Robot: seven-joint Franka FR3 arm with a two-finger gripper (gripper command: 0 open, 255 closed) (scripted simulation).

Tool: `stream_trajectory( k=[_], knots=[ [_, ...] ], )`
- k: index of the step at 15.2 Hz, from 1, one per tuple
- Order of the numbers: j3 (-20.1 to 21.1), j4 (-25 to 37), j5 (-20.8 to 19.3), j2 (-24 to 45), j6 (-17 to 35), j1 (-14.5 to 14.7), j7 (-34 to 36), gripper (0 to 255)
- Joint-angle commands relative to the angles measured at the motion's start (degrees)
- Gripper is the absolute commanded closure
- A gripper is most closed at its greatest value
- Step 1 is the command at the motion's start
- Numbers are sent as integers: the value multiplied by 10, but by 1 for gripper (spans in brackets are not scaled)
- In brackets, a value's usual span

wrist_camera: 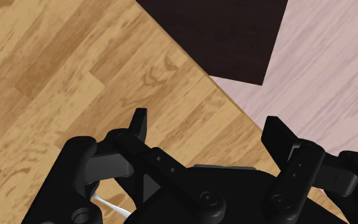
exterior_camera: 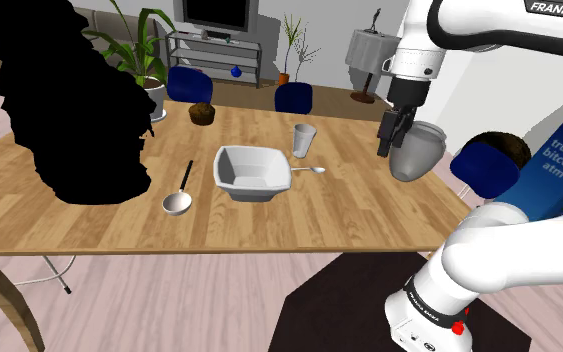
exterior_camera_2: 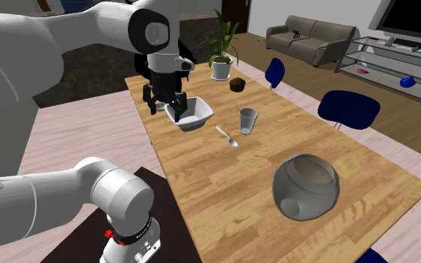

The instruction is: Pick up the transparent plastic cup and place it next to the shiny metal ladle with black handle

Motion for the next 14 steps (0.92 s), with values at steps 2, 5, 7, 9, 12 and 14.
stream_trajectory(
  k=[2,5,7,9,12,14],
  knots=[
    [-2,2,-5,18,18,-1,-5,0],
    [-8,11,-20,74,69,-4,-19,0],
    [-11,21,-30,113,101,-7,-27,0],
    [-15,34,-38,153,131,-9,-35,0],
    [-19,60,-50,215,173,-12,-45,0],
    [-22,81,-58,256,197,-14,-50,0]
  ],
)
